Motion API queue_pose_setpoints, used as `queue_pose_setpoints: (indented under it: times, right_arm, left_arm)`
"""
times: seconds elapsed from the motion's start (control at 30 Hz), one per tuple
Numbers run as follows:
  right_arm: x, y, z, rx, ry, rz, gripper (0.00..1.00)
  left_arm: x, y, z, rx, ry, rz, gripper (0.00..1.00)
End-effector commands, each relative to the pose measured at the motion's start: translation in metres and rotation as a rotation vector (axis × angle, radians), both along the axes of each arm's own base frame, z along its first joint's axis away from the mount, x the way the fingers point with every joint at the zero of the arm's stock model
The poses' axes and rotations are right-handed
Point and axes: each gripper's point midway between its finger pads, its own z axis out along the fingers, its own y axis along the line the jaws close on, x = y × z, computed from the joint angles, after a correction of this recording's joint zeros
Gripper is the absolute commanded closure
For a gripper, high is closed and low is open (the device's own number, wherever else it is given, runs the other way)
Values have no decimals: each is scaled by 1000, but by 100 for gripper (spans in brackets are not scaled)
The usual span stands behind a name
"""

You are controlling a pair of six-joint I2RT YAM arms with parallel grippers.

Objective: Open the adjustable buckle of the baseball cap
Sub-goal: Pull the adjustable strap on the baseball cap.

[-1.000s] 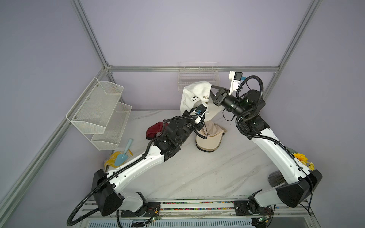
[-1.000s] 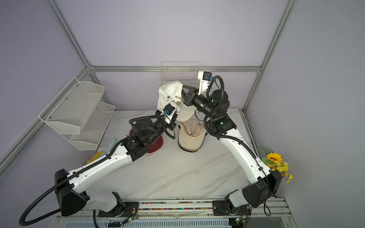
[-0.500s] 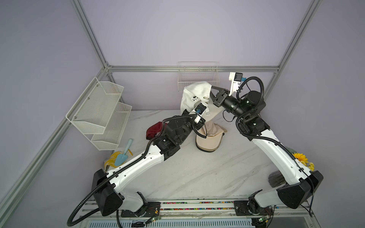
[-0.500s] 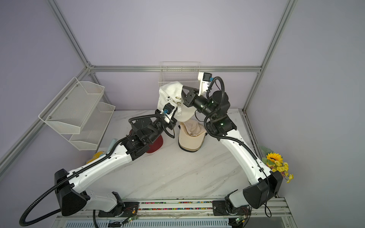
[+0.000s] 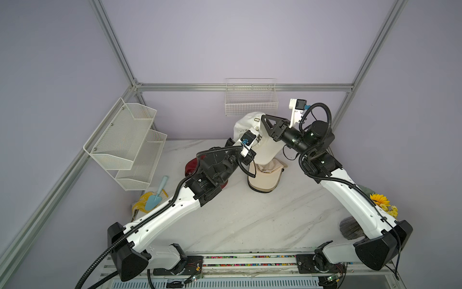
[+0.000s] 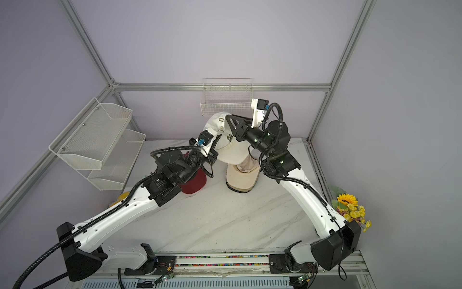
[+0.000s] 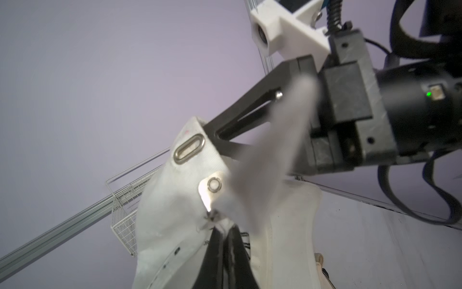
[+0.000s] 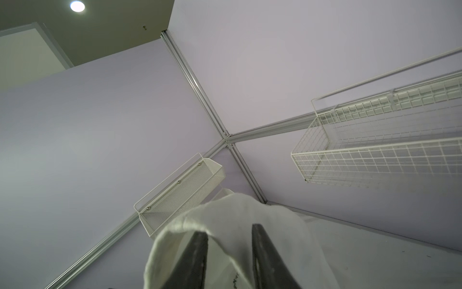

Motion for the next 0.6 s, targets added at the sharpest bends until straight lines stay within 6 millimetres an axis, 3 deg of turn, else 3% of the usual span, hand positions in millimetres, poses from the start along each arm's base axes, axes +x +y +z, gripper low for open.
queue_pose_setpoints:
  times: [0.0,0.37,0.57]
  right_arm:
    - [-6,5,-10,-48,-7,6,59]
    - [-38,27,-7,-105,-97,77,55]
    - [-46,30,-7,-108,-129,102,54]
  left_arm:
    - [-13,7,30,-47,-27,-38,100]
    - [-12,-1,31,-42,1,-70,100]
    - [-14,-1,35,-43,10,-90,100]
